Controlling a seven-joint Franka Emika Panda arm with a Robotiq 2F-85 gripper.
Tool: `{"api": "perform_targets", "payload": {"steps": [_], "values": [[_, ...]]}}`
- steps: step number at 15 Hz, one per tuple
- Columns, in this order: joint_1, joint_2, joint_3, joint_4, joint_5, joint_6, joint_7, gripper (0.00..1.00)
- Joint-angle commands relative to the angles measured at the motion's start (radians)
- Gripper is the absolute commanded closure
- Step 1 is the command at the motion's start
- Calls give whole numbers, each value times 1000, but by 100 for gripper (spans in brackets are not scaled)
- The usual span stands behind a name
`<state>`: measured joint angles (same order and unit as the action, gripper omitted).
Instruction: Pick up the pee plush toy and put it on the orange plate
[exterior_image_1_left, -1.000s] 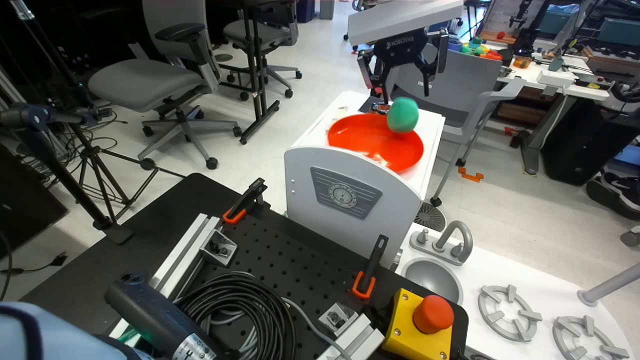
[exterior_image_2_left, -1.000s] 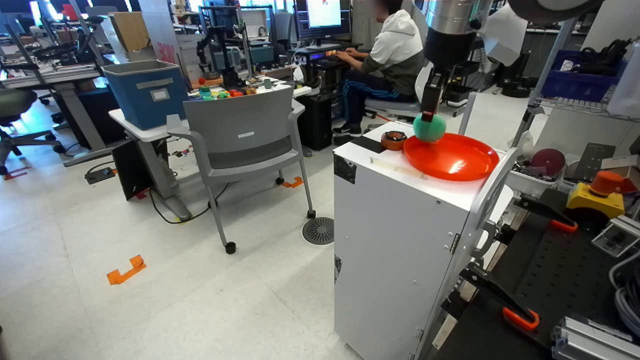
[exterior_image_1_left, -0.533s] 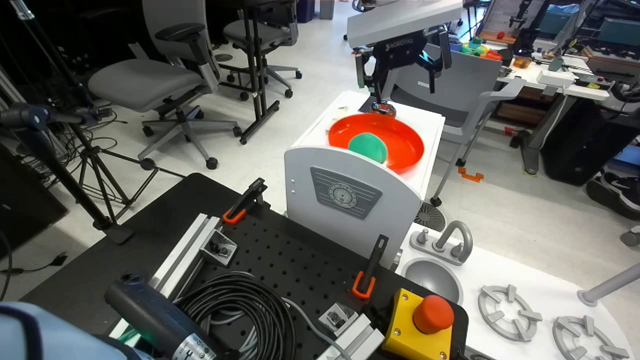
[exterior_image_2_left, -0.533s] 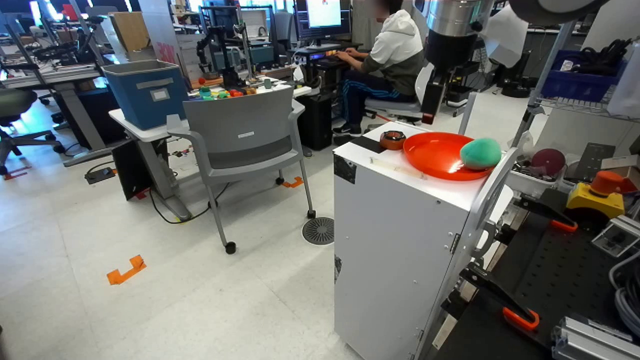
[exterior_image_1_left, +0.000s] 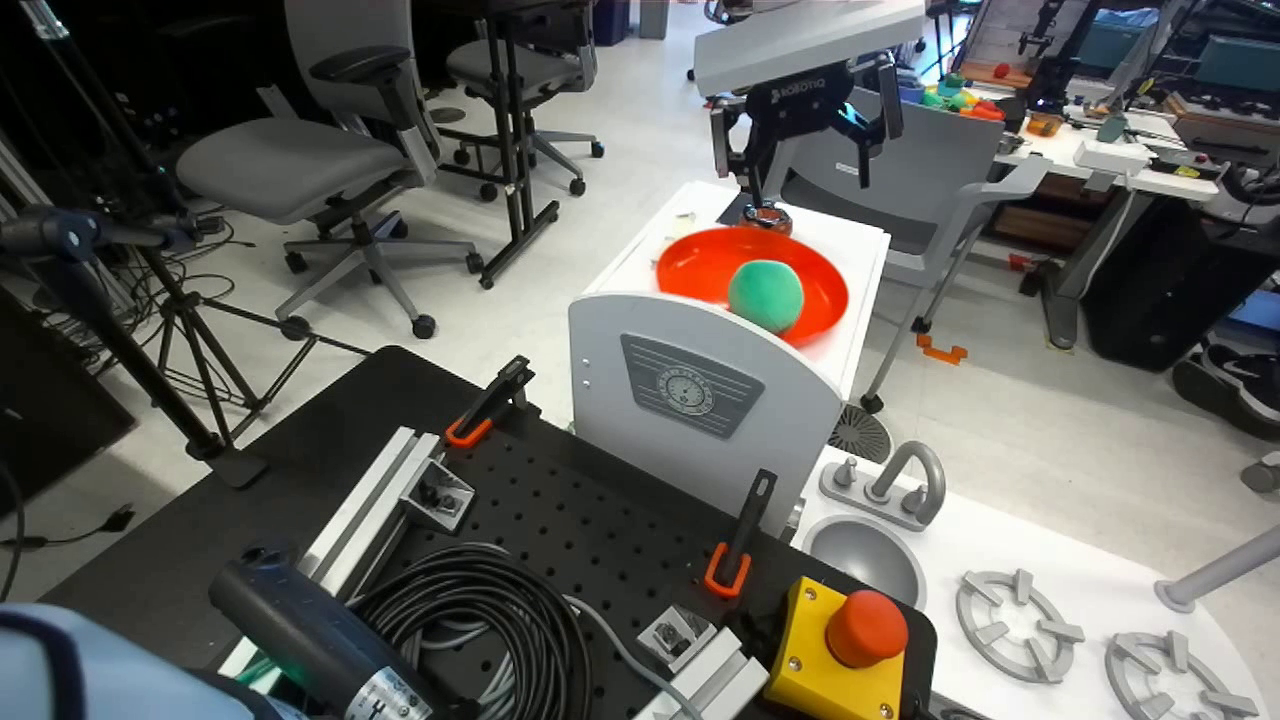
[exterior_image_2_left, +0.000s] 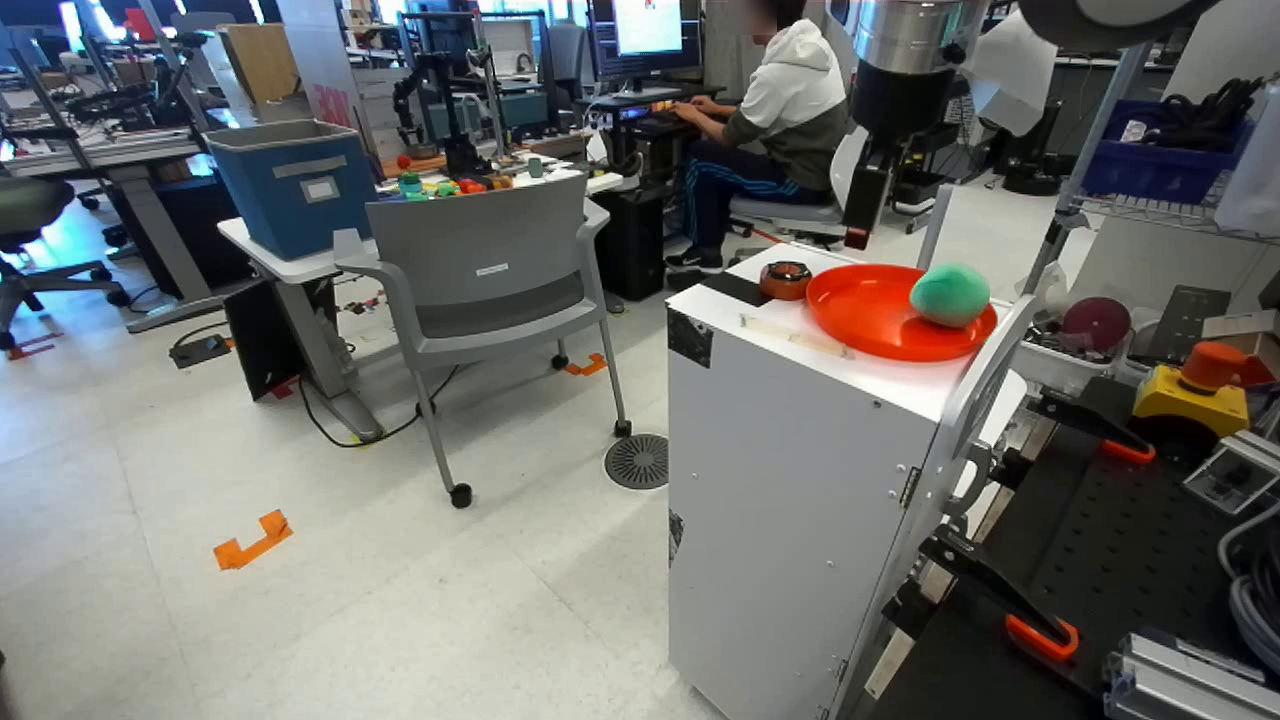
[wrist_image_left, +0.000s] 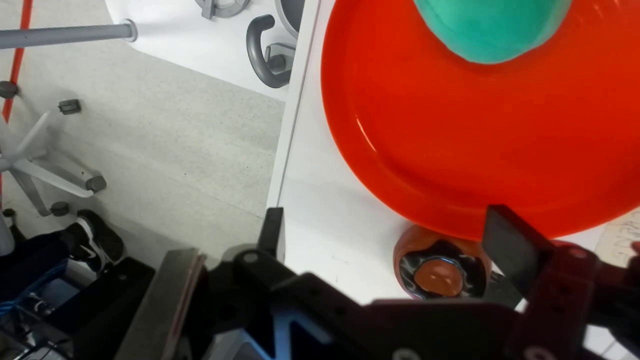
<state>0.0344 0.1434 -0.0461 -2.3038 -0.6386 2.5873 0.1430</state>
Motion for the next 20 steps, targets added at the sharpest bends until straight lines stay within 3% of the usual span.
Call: {"api": "perform_targets", "payload": {"steps": [1, 20], "values": [[2, -20, 1, -10, -5, -23, -16, 0], [0, -1, 0, 1, 3, -7, -3, 0]]}}
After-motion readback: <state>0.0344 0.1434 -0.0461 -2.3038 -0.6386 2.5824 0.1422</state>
